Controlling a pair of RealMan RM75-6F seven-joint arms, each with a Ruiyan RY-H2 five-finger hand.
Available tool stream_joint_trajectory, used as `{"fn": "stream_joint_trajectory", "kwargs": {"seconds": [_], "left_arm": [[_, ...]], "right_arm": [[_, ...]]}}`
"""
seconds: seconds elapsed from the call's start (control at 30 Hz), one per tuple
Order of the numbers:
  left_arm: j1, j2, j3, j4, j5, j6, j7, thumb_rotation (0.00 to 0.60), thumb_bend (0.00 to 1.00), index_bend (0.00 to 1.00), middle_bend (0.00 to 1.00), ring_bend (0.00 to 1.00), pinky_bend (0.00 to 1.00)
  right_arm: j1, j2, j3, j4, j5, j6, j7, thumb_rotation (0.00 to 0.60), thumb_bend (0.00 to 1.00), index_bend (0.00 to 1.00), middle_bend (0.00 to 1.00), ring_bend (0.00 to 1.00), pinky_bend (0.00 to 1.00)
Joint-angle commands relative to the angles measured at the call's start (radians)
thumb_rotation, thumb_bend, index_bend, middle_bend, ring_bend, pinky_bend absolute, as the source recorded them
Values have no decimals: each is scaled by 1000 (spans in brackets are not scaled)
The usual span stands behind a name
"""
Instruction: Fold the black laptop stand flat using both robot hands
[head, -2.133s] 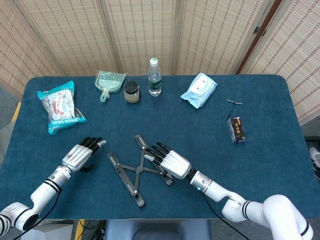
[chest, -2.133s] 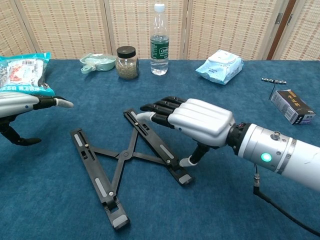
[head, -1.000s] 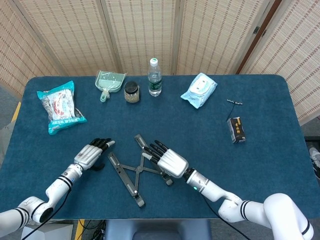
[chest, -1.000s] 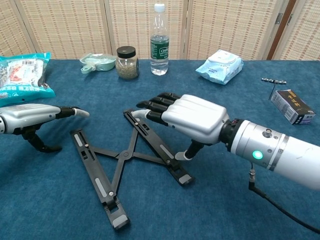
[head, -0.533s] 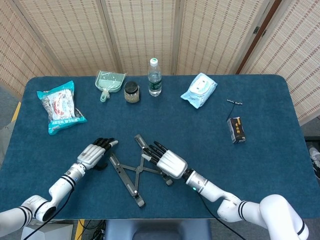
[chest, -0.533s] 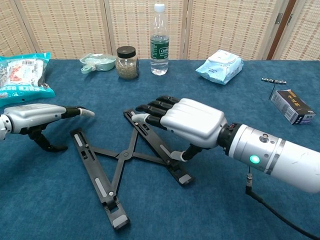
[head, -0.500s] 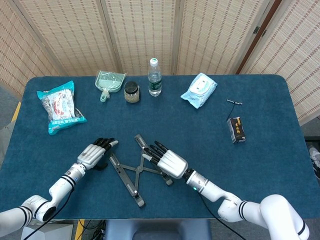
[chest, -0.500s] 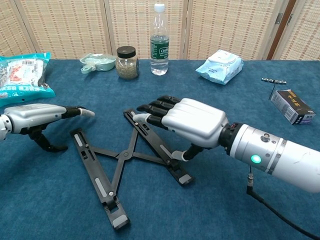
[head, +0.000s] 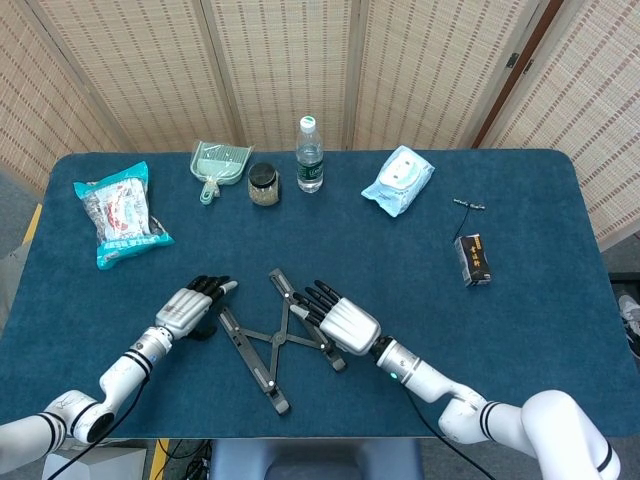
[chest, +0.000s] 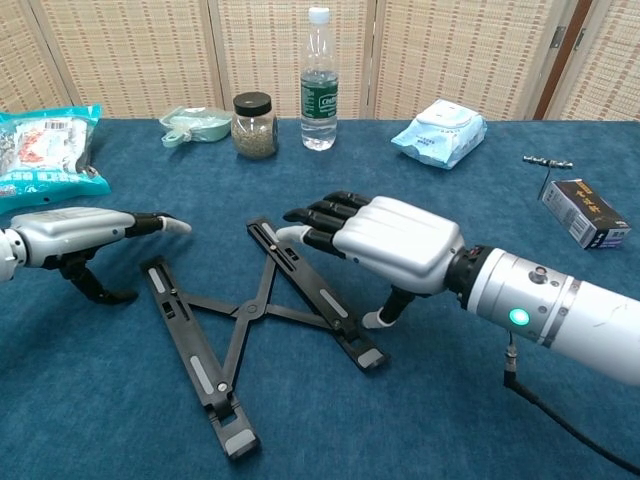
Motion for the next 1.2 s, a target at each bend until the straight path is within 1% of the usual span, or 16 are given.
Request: {"fn": "stream_joint_trajectory", "kwargs": {"seconds": [0.03, 0.4, 1.2], "left_arm": [[-1, -1, -1, 0, 0, 0, -1, 600, 332, 0, 0, 0, 0], [-12, -12, -4, 0, 10, 4, -8, 600, 332, 0, 0, 0, 0], [-46, -37, -9, 5, 17, -17, -19, 600, 332, 0, 0, 0, 0]], "right_arm": [[3, -16, 1, 16, -5, 6, 6, 600, 0, 0, 0, 0, 0], [-5, -66, -1, 77, -28, 67, 15, 600, 0, 0, 0, 0, 0], [-3, -148, 0, 190, -52, 143, 53, 600, 0, 0, 0, 0, 0]]}}
